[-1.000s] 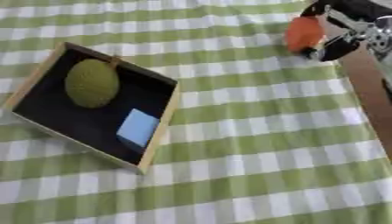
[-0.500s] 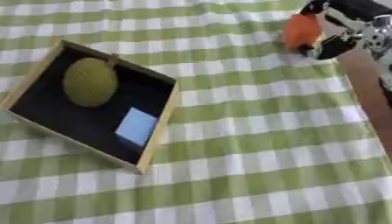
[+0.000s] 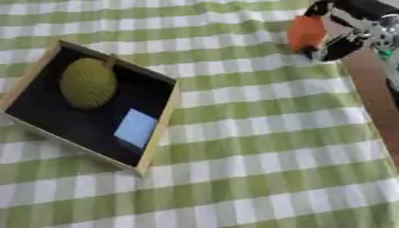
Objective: Pick up objects on the table and place them in the box.
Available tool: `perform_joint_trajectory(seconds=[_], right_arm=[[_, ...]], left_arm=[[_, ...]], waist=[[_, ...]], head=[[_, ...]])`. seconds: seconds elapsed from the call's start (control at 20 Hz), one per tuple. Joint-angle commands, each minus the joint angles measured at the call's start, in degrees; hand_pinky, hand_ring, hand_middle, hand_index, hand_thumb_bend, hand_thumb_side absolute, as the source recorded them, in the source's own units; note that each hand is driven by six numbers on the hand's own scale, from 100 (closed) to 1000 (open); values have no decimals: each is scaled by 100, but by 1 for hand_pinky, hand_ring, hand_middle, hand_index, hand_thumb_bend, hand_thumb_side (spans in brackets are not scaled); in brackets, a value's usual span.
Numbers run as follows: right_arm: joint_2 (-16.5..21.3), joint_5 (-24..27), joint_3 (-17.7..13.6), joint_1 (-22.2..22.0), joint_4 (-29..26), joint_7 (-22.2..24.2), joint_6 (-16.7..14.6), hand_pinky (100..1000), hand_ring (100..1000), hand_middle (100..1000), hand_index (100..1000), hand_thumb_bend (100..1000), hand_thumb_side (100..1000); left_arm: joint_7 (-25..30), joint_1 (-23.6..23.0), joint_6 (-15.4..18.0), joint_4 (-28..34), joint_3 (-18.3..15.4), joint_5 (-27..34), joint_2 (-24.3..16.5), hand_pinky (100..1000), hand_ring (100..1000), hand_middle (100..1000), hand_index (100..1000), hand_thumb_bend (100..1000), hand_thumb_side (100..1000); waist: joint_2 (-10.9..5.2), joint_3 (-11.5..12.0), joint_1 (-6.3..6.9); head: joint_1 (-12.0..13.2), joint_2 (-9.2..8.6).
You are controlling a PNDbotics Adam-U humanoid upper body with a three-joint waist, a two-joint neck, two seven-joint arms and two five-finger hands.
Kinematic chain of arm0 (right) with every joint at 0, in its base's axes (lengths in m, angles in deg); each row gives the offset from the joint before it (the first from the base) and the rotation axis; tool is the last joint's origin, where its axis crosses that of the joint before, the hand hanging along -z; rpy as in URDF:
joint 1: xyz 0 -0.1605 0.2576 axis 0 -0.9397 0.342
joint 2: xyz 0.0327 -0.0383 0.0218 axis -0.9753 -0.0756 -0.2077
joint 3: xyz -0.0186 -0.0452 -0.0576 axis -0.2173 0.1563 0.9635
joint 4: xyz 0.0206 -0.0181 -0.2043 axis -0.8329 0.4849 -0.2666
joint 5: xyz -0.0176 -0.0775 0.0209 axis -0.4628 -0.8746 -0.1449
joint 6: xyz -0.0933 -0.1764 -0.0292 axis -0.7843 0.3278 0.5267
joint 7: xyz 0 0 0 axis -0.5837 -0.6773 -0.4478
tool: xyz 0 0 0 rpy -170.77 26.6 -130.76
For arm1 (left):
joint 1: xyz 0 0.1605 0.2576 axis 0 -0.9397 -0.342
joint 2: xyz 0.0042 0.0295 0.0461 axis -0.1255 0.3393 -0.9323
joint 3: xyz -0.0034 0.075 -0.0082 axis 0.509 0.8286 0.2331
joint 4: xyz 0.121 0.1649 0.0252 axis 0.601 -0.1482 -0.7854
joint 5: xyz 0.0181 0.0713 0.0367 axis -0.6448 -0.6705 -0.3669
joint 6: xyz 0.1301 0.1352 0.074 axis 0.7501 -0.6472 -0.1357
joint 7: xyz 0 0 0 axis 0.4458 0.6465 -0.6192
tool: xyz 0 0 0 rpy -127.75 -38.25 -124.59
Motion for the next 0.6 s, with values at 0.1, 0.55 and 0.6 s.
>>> perform_joint_trajectory(seconds=[0.1,0.55,0.6], right_arm=[[234,180,-71,94,-334,0,88,846,792,624,755,270,100],[343,425,128,40,-1167,80,203,841,786,624,752,329,100],[370,434,210,7,-1354,122,192,840,785,625,752,333,107]], left_arm=[[-6,-8,-16,88,-36,-11,-168,816,831,869,830,179,861],[-22,-36,-11,88,-51,-10,-151,816,830,868,830,182,853],[-21,-35,-12,88,-49,-7,-147,816,830,868,830,182,852]], waist=[[-265,-25,-85],[-441,-64,-106],[-467,-70,-108]], head=[[35,74],[77,187],[87,202]])
